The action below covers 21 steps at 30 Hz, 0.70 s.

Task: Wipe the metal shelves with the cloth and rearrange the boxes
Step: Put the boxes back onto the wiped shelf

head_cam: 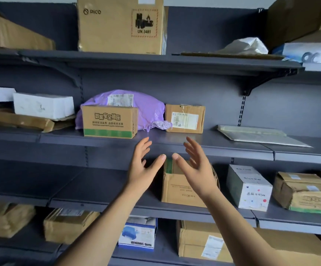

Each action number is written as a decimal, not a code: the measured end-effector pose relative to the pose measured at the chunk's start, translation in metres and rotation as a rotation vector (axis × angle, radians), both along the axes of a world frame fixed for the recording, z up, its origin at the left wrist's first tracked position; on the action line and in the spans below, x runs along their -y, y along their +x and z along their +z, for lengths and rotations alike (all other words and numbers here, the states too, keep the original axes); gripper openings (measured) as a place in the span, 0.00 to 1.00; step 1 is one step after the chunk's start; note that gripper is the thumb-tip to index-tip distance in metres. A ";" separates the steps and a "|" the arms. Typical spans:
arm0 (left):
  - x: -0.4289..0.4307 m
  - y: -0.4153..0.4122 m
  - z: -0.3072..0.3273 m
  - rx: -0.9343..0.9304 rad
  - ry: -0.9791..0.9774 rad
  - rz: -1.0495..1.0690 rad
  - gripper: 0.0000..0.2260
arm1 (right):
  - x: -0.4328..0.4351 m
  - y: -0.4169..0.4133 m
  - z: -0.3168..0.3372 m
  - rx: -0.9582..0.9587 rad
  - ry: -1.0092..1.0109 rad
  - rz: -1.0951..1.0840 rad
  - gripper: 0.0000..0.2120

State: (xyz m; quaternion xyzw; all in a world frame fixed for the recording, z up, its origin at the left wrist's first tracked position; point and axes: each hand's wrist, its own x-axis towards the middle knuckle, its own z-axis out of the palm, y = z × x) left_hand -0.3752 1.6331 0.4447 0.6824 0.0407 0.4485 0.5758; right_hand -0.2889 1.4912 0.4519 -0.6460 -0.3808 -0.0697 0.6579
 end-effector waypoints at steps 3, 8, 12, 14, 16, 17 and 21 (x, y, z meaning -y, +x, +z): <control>-0.038 -0.001 0.018 0.053 0.022 0.004 0.28 | -0.039 0.004 0.020 0.024 0.033 0.011 0.37; -0.105 -0.004 0.052 0.116 0.090 0.064 0.32 | -0.101 0.012 0.052 0.034 0.106 0.065 0.34; -0.177 -0.006 0.075 0.176 0.170 0.148 0.28 | -0.160 0.016 0.075 0.041 0.127 0.078 0.38; -0.208 -0.006 0.082 0.178 0.259 0.220 0.28 | -0.186 0.019 0.082 0.036 0.124 0.074 0.37; -0.233 -0.006 0.087 0.182 0.330 0.263 0.31 | -0.211 0.023 0.087 0.036 0.122 0.045 0.40; -0.244 -0.006 0.091 0.184 0.344 0.275 0.33 | -0.223 0.024 0.089 0.035 0.119 0.030 0.42; -0.287 0.003 0.097 0.118 0.291 0.351 0.33 | -0.256 0.034 0.091 0.010 0.113 -0.003 0.40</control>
